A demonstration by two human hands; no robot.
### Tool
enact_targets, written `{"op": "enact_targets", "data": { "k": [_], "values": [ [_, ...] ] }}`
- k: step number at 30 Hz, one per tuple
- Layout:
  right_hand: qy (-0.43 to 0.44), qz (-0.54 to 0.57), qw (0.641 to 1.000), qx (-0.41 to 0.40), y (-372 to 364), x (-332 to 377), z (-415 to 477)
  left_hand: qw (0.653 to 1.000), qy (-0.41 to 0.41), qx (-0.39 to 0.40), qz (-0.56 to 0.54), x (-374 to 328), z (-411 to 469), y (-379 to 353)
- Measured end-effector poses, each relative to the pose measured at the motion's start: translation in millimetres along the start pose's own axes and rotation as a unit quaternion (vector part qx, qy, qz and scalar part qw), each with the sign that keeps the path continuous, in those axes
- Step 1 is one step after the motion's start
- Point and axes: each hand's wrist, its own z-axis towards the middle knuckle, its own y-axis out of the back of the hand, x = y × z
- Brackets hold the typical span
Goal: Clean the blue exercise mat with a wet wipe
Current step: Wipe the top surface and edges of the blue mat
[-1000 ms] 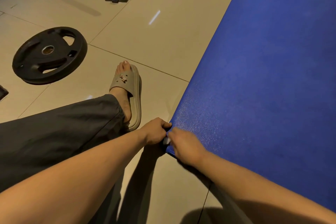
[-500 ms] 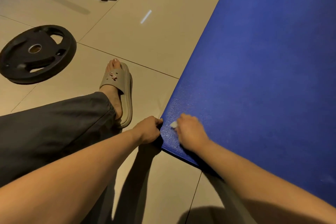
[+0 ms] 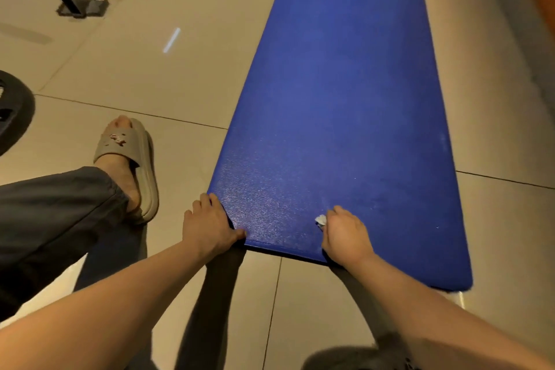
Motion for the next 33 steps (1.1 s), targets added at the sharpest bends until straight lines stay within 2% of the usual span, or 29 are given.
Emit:
{"op": "enact_targets", "data": {
  "k": [3,5,8,12,15,18,21,24,26,28,33],
  "values": [
    [-0.085,0.039,0.996,-0.006,-4,6,-19,0.988,-0.139,-0.06,0.009,-22,-1,4],
    [-0.072,0.082,0.994,0.007,-9,34,-26,0.984,-0.175,-0.018,0.003,-46,-3,4],
    [-0.015,0.088,0.996,0.017,-20,68,-35,0.986,-0.157,0.045,0.03,-79,-7,-8],
    [-0.049,0.07,0.996,0.003,-31,37,-49,0.986,-0.143,0.026,0.078,-90,-4,-10],
    [-0.141,0.124,0.981,-0.044,-41,-22,-69,0.985,-0.124,0.052,0.106,-103,-5,-5],
    [-0.265,0.167,0.942,-0.121,-43,-83,-93,0.984,-0.117,0.057,0.122,-110,-5,-4],
    [-0.326,0.205,0.91,-0.154,-44,-112,-108,0.983,-0.127,0.039,0.127,-107,-7,-7],
    [-0.341,0.261,0.889,-0.16,-38,-94,-103,0.983,-0.128,0.032,0.13,-103,-12,-9],
    [-0.343,0.298,0.882,-0.124,-33,-75,-94,0.98,-0.13,0.029,0.145,-104,-12,-9],
    [-0.33,0.294,0.893,-0.084,-29,-57,-85,0.98,-0.126,0.035,0.148,-107,-11,-8],
    [-0.291,0.263,0.918,-0.055,-30,-9,-69,0.979,-0.121,0.042,0.157,-112,-10,-11]
  ]
}}
